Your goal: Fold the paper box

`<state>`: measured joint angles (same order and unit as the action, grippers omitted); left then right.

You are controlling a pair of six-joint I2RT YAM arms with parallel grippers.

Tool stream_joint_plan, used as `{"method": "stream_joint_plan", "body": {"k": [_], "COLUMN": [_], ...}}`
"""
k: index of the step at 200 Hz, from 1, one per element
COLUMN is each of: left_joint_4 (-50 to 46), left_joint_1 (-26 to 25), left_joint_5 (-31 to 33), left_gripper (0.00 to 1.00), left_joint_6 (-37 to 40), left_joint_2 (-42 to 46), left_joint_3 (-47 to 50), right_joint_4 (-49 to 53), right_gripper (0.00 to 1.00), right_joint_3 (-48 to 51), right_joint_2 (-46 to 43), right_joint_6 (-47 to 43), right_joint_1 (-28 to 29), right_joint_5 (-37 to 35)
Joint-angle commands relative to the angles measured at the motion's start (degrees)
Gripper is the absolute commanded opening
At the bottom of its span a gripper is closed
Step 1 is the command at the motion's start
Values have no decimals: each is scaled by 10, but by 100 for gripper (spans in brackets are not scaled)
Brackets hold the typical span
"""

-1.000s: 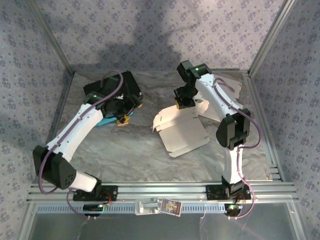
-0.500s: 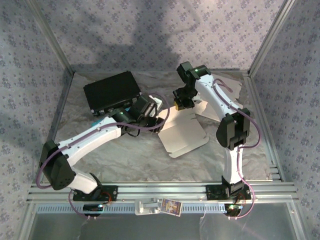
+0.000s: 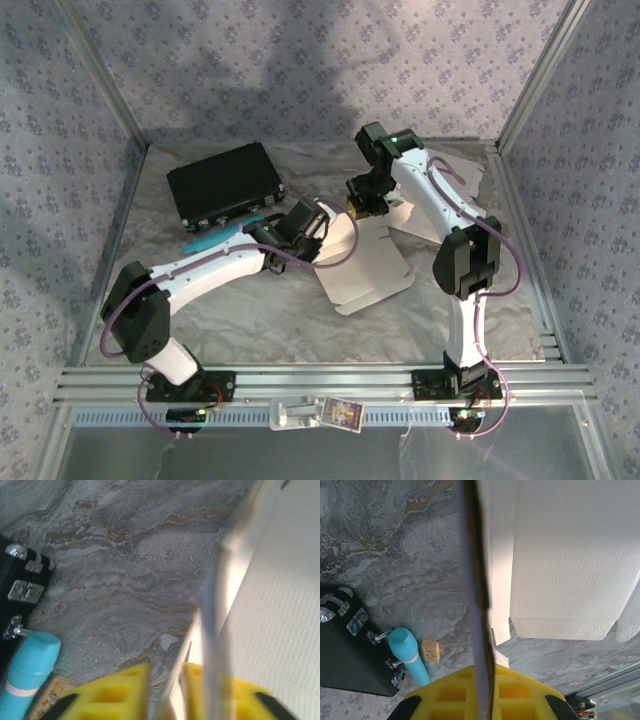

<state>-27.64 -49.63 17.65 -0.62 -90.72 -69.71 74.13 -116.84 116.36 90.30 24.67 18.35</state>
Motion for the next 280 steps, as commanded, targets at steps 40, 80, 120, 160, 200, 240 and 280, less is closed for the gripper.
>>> {"method": "stream_joint_plan", "body": {"k": [40,80,120,160,200,240,280], "left_joint_4": [-8,-14,-14,-13,-13,-13,-14], "left_joint_1": [-3,-2,4,9,9,10,11], "left_joint_5": [-14,-30,-37,-48,-56,-61,-63], "left_gripper": [0,0,0,0,0,0,0], "left_joint_6": [13,12,9,0,-1,-2,0], "left_joint_2": [6,2,4,8,8,4,-1], "left_joint_3": [-22,-26,-31,-27,-24,-27,-32], "right_joint_4": [26,13,-14,-29,-43,-53,-62], "right_gripper": [27,29,23,20,18,23,12], "right_joint_3": [-8,-3,32,43,50,52,61], "right_joint_2": [-32,-50,-53,-55,-65,-82,-86], "right_joint_6": [-18,-18,-25,-24,-18,-14,-11], "right_joint_1": [-14,-13,-10,-6,-6,-6,-7], "right_joint_5": [-13,-21,-13,-7,-9,-16,-9]}}
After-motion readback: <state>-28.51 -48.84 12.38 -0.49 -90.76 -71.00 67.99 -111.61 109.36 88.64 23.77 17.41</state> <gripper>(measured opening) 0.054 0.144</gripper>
